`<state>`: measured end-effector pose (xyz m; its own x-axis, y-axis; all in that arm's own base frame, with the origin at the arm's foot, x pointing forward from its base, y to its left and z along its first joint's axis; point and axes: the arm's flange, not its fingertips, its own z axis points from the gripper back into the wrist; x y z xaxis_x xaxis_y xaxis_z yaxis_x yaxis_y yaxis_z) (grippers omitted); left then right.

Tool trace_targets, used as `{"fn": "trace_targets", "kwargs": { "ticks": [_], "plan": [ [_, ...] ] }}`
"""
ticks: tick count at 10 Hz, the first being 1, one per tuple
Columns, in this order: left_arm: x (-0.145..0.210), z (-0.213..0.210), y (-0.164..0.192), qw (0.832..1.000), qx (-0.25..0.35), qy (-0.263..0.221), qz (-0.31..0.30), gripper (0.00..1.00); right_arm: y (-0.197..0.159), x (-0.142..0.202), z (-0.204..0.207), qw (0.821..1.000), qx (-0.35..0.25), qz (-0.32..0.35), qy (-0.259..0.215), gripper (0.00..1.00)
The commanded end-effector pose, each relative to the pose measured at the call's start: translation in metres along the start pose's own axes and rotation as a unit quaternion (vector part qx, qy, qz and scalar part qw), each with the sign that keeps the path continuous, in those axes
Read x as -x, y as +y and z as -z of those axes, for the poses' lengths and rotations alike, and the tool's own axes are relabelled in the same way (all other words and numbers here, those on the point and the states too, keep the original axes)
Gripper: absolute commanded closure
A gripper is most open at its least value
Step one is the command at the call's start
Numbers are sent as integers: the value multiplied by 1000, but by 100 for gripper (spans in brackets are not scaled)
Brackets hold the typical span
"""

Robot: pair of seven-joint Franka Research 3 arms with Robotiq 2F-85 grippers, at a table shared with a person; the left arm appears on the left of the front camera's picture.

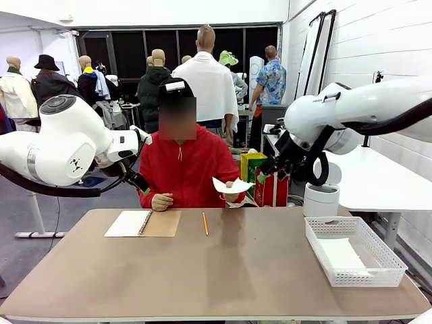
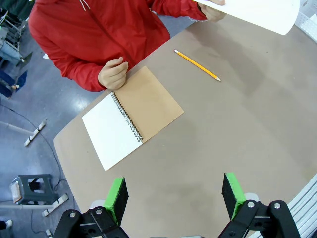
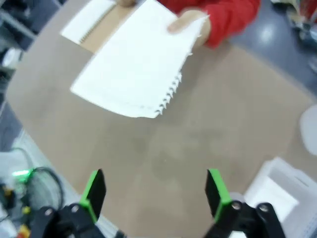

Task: Sort the paper based on its condition.
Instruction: If a person hands you a paper, place it in the Organizing basket , and if it's crumpled, put it in the Trash can.

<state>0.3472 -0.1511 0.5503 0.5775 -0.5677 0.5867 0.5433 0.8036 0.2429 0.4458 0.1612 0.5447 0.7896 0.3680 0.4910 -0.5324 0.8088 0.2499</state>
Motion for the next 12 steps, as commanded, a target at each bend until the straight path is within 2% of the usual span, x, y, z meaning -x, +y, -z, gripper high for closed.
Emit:
{"fn": "trace_targets", "kwargs": {
  "ticks": [1, 4, 6, 7, 8, 9, 12],
  "plan": [
    [0, 0, 0, 1000, 0, 0, 0, 0, -19, -23, 8, 993, -51, 104, 12, 0],
    [0, 0, 0, 1000, 0, 0, 0, 0, -55, -37, 39, 970, -116, 210, 49, 0],
    [0, 0, 0, 1000, 0, 0, 0, 0, -66, -38, 54, 955, -144, 250, 74, 0],
    [0, 0, 0, 1000, 0, 0, 0, 0, -70, -41, 61, 955, -142, 248, 78, 0],
    [0, 0, 0, 1000, 0, 0, 0, 0, -68, -39, 57, 969, -91, 222, 67, 0],
    [0, 0, 0, 1000, 0, 0, 0, 0, -73, -29, 63, 960, -136, 234, 73, 0],
    [0, 0, 0, 1000, 0, 0, 0, 0, -73, -29, 63, 960, -136, 234, 73, 0]
  ]
}}
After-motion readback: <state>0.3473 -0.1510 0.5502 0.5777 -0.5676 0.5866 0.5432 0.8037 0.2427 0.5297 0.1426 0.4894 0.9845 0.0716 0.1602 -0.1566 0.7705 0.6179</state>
